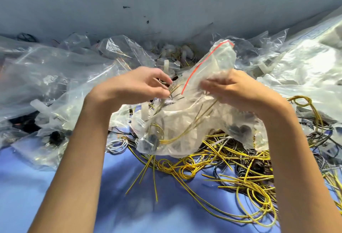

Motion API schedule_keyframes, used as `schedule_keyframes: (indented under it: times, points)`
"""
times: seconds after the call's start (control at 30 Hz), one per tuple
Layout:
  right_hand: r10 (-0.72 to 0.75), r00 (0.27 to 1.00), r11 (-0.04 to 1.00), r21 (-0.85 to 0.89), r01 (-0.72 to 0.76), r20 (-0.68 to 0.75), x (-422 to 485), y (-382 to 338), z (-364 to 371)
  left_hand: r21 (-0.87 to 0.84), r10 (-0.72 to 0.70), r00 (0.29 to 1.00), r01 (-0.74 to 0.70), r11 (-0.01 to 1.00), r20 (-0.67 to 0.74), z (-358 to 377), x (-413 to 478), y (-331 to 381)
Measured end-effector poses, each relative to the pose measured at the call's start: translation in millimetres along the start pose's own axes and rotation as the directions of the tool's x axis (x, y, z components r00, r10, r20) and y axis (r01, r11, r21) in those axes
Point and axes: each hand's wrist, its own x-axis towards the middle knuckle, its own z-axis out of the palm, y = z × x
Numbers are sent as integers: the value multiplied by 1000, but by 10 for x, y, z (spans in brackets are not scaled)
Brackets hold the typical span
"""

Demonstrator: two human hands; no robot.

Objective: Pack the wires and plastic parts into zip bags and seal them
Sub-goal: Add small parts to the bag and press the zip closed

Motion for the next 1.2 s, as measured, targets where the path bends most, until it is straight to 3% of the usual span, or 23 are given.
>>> schedule_keyframes:
  times: [0.07, 0.17, 0.33, 0.43, 0.67, 0.83, 1.03, 1.2]
  points:
    - [21, 1000, 1000, -5, -21, -7, -6, 45, -29, 70, -5, 999, 2, 998, 44, 43, 24, -19]
    - [76, 996, 996, 49, -74, -36, -19, 107, -58, 101, 11, 1000, -10, 995, -16, 104, 83, -20]
    - [163, 972, 987, 20, -162, -167, -4, 119, -87, 16, 28, 997, -27, 1000, -78, 93, 67, 15]
    - [168, 970, 986, 42, -164, -174, 5, 102, -81, -16, 47, 993, -49, 999, -105, 42, -23, 99]
    - [105, 993, 992, 70, -101, -54, 31, 25, -57, 103, 95, 990, -84, 991, -101, -134, -310, 227]
    - [50, 999, 993, 102, -51, 9, 20, -20, -40, 166, 20, 990, -43, 985, 140, -144, -443, 287]
    - [49, 999, 994, 96, -50, 17, 15, -2, -18, 343, 40, 999, -30, 939, -21, -67, -164, 151]
    - [39, 993, 984, 168, -58, 112, -16, -52, -48, 300, 85, 993, -106, 948, 81, 58, -106, 206]
